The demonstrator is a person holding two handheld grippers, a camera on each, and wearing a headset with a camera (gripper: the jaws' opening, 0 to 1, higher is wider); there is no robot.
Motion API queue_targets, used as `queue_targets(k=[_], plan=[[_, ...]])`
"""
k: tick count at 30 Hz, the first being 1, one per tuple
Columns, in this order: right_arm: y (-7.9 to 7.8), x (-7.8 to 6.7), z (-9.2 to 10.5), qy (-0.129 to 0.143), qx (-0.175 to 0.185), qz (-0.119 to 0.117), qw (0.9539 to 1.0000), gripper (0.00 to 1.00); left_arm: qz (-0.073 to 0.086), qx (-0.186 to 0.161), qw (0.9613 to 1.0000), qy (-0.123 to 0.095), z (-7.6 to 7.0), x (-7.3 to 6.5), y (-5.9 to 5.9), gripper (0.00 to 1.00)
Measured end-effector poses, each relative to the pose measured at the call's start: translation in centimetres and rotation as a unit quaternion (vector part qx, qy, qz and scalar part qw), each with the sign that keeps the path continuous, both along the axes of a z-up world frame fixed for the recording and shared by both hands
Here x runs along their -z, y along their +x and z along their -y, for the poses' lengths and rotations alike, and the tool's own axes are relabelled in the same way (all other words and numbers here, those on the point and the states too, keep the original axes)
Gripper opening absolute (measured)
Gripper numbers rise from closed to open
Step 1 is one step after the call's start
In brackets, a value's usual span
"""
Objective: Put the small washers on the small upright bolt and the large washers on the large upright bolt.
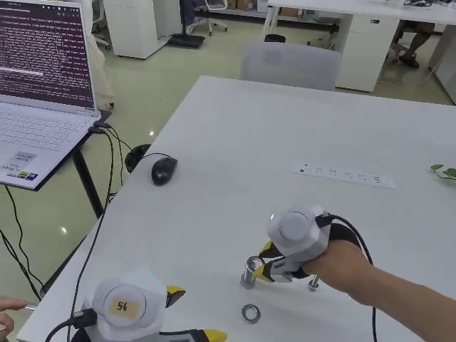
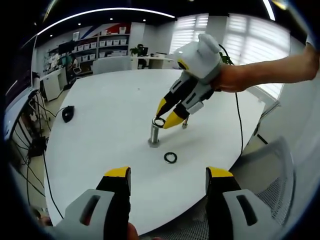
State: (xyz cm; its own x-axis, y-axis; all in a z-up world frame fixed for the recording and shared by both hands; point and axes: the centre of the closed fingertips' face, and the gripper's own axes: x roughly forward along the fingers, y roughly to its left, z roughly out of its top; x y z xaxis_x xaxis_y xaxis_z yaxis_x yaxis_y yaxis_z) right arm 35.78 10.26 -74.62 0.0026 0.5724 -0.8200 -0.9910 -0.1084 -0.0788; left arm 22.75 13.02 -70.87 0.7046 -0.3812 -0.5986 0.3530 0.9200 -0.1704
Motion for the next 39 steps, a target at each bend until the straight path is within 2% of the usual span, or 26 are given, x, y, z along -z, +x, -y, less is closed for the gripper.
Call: queue_targets(k=[12,28,39], plan=[[0.2,1.3,-0.4,-0.019,-0.002,-0.007,0.9998,0.23,0.000,-0.005,1.0000,-0.003,-0.3,0.0,-0.1,0.60],[0.3,2.1,-0.7,-0.028,0.004,-0.019,0.9994,0.23,-0.002,-0.008,1.0000,-0.003,-0.5,0.1,-0.3,0.60],[0.1,2.1,-0.8,-0.037,-0.010,-0.005,0.9992,0.24,-0.004,-0.005,1.0000,-0.003,-0.2,0.2,-0.2,0.60]])
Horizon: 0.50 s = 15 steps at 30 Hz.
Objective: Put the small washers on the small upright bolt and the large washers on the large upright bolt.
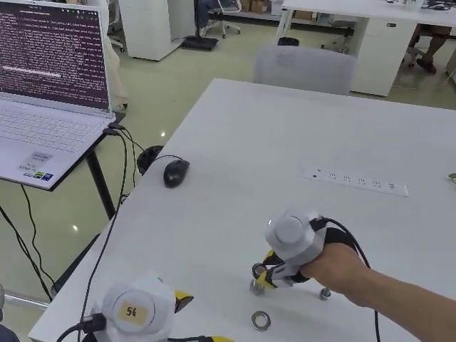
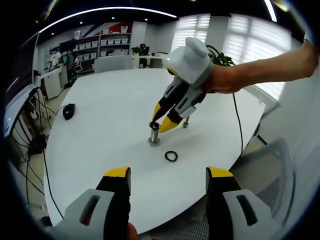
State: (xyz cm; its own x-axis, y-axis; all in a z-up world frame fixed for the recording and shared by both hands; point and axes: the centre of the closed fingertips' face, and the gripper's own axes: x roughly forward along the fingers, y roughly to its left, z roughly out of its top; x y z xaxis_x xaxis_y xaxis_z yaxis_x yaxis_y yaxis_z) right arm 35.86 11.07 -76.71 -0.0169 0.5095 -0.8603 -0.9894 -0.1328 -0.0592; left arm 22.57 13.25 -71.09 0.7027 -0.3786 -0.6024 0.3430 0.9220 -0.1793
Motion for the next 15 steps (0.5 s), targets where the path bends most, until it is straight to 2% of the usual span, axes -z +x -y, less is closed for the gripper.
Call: queue_targets(k=[5,15], plan=[[-0.1,0.3,0.0,-0.007,-0.001,0.001,1.0000,0.24,-0.001,0.002,1.0000,0.000,0.1,0.0,0.0,0.60],[0.0,2.2,-0.1,-0.023,0.003,-0.008,0.9997,0.24,-0.003,-0.001,1.0000,-0.003,0.0,0.2,-0.2,0.60]])
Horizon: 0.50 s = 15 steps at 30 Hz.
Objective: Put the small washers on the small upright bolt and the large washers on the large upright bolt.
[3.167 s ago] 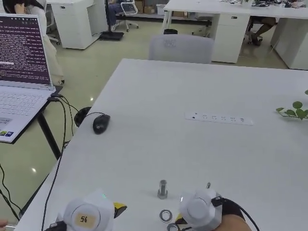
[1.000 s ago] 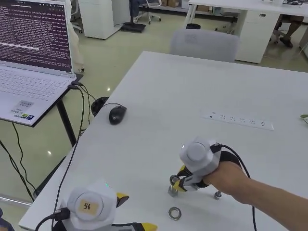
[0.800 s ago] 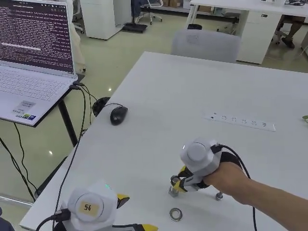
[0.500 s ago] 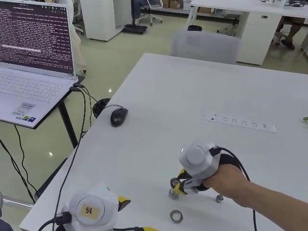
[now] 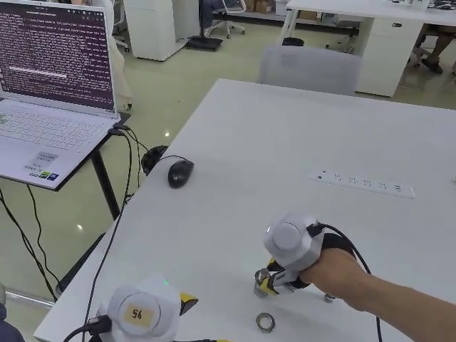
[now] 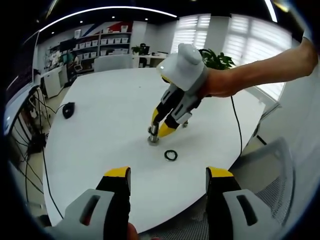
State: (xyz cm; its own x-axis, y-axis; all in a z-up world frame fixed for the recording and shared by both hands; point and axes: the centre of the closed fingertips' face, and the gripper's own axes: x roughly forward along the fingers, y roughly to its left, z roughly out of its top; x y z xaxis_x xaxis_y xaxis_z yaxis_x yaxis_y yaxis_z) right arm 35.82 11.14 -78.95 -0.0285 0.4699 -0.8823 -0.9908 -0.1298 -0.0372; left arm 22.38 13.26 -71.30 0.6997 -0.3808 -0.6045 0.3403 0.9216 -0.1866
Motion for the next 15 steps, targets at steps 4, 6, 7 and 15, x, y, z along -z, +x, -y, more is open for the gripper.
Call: queue_targets(k=[4,6,7,15], plan=[[0.0,0.8,0.0,-0.004,0.004,-0.004,1.0000,0.24,0.000,-0.004,1.0000,-0.001,-0.2,0.0,-0.1,0.60],[0.0,1.1,0.1,-0.006,0.008,-0.005,0.9999,0.24,-0.001,-0.005,1.0000,-0.002,-0.2,0.1,-0.1,0.60],[0.0,1.3,0.1,-0.007,0.009,-0.007,0.9999,0.24,-0.001,-0.004,1.0000,-0.001,-0.2,0.1,-0.1,0.60],[0.1,2.2,0.1,-0.008,0.023,-0.018,0.9995,0.24,-0.001,-0.003,1.0000,-0.001,-0.2,0.1,0.0,0.60]])
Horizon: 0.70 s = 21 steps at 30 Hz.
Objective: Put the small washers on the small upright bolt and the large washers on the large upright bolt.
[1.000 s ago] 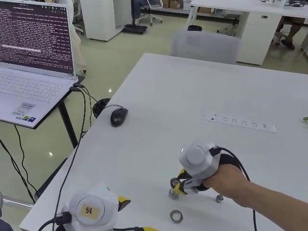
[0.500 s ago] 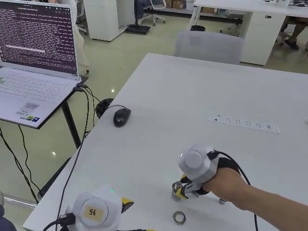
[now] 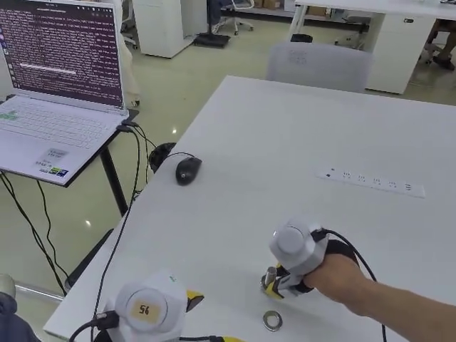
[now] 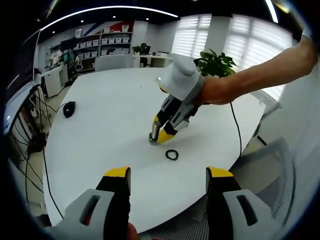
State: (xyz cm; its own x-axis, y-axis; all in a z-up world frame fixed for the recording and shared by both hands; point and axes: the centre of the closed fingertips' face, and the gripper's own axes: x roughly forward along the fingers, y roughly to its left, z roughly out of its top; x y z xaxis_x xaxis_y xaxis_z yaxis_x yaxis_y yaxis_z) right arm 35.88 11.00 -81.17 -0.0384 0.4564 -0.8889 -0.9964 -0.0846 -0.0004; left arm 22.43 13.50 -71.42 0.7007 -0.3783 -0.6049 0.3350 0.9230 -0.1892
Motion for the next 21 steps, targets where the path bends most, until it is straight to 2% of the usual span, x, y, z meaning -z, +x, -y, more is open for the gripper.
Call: queue_targets(k=[2,8,13,17,21], plan=[[-0.1,0.3,0.2,-0.003,-0.001,-0.001,1.0000,0.24,0.000,0.000,1.0000,0.000,0.0,0.0,0.0,0.60],[-0.3,-0.2,0.9,0.004,0.000,0.003,1.0000,0.24,0.000,-0.002,1.0000,0.001,-0.2,-0.1,0.1,0.60],[-0.1,-0.4,2.2,0.013,0.037,-0.003,0.9992,0.26,0.000,-0.003,1.0000,0.001,-0.2,0.0,0.2,0.60],[-0.9,-0.2,3.7,0.013,0.064,-0.019,0.9977,0.26,0.001,0.001,1.0000,0.003,0.1,-0.2,0.3,0.60],[-2.2,0.2,4.9,0.018,0.063,-0.023,0.9976,0.28,0.001,0.003,1.0000,0.003,0.3,-0.2,0.3,0.60]])
